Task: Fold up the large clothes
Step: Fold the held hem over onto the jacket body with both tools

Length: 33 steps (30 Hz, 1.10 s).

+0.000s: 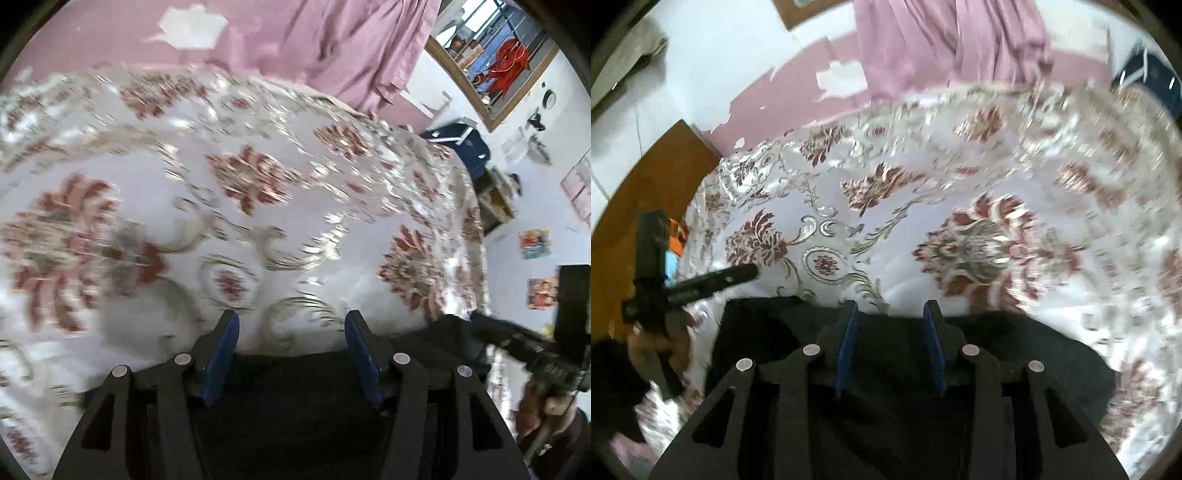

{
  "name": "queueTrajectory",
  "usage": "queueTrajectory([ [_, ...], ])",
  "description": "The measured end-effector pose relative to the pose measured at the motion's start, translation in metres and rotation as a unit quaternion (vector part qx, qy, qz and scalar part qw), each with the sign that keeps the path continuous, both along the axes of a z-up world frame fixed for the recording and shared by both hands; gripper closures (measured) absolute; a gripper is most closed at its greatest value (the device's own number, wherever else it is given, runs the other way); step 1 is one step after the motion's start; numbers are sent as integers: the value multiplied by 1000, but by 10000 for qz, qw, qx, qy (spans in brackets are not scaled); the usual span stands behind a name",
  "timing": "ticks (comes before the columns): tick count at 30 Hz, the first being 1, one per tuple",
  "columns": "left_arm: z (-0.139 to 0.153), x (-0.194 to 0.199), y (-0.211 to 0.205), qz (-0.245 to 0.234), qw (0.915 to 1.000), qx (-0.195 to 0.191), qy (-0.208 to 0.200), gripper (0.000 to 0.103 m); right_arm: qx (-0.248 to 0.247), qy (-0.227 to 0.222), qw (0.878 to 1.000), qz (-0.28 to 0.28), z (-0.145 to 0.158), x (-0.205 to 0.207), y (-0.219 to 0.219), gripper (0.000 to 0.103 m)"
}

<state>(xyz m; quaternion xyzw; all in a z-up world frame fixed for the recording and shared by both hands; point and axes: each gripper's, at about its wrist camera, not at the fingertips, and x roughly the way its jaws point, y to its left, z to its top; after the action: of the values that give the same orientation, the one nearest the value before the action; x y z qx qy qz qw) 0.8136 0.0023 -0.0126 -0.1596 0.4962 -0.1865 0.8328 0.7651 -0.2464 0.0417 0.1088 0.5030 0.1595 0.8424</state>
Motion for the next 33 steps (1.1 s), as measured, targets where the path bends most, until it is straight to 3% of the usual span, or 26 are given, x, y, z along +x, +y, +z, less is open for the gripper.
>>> queueTrajectory([
  [3, -15, -6, -22, -611, 9975, -320, 166, 50, -102, 472, 9974, 528, -24, 5, 18, 81],
  [4, -18, -11, -29, -848, 9958, -297, 175, 51, -236, 570, 9957, 695, -30, 0, 23, 83],
  [6, -27, -29, -46, -1472, 9887, -100, 250, 64, -538, 733, 9903, 1051, -38, -15, 30, 86],
  [9, -37, -54, -61, -2161, 9758, 172, 300, 67, -852, 1043, 9809, 1405, -46, -37, 32, 86],
  [11, -41, -63, -65, -2392, 9701, 275, 299, 67, -1032, 1231, 9742, 1588, -53, -44, 34, 86],
  [14, -49, -62, -66, -2543, 9651, 120, 609, 68, -1291, 1429, 9645, 1809, -64, -47, 34, 88],
  [18, -61, -66, -74, -2942, 9517, 383, 793, 68, -1353, 1757, 9574, 1848, -71, -36, 29, 89],
  [20, -69, -70, -78, -2935, 9506, 678, 750, 66, -1553, 1831, 9530, 1846, -79, -33, 33, 96],
  [25, -85, -69, -92, -2720, 9539, 1162, 511, 69, -1741, 1905, 9512, 1690, -100, -23, 42, 101],
  [29, -99, -56, -97, -2572, 9564, 1222, 648, 73, -1813, 1909, 9514, 1596, -116, -14, 48, 101],
  [33, -107, -53, -100, -2258, 9641, 1255, 622, 75, -1626, 1893, 9587, 1364, -133, -4, 54, 102],
])
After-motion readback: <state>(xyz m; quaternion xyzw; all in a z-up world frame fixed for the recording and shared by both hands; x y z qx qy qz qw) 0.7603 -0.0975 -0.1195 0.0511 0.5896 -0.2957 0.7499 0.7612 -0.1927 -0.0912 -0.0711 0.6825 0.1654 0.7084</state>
